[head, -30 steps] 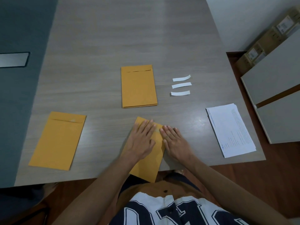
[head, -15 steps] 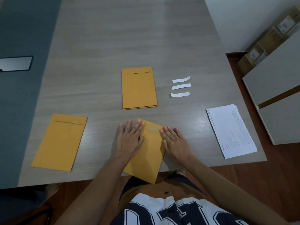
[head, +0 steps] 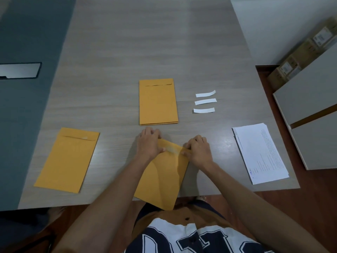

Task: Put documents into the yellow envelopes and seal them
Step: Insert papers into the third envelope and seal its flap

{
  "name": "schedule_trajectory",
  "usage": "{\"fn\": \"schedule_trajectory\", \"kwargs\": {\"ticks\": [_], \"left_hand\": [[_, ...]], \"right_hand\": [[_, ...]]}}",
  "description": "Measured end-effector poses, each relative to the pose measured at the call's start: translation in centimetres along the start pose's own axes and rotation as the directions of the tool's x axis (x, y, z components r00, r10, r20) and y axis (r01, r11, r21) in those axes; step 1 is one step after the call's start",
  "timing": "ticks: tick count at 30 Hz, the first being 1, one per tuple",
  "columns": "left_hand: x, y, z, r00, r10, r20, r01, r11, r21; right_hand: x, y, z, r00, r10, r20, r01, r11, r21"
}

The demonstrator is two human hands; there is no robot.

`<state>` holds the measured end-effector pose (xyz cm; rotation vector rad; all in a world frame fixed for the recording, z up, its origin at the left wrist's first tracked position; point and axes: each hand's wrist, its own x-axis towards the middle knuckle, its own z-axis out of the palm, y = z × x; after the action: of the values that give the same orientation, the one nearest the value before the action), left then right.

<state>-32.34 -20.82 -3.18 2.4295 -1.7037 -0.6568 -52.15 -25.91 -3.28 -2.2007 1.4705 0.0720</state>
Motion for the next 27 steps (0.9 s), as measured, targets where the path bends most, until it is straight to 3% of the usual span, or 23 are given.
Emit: {"fn": "schedule_trajectory", "kwargs": {"ticks": [4, 7, 9, 18, 27], "left_hand": [[1.0, -1.1, -1.8, 0.991, -0.093, 0.096, 0.123, 0.919, -0.374], [2.1, -2.9, -3.7, 0.989, -0.115, 0.097, 0.151, 0.738, -0.658], [2.9, -3.5, -5.2, 0.978, -0.184, 0.097, 0.195, 0.639, -0.744], [10.7, -3.8, -9.9, 0.941, -0.337, 0.010, 0.192, 0.511, -0.838], [20.7, -4.3, -10.8, 0.897, -0.438, -0.056, 0.262, 0.630, -0.731]], "right_hand": [[1.3, -1.3, -1.4, 0.990, 0.087, 0.115, -0.128, 0.897, 0.423], [3.5, -2.4, -3.2, 0.988, 0.147, 0.056, -0.155, 0.846, 0.510], [5.4, -3.1, -4.4, 0.985, 0.173, 0.024, -0.157, 0.819, 0.552], [15.6, -6.8, -8.1, 0.973, 0.203, -0.110, -0.104, 0.810, 0.577], [25.5, -8.3, -8.0, 0.969, 0.201, -0.147, -0.104, 0.864, 0.493]]}}
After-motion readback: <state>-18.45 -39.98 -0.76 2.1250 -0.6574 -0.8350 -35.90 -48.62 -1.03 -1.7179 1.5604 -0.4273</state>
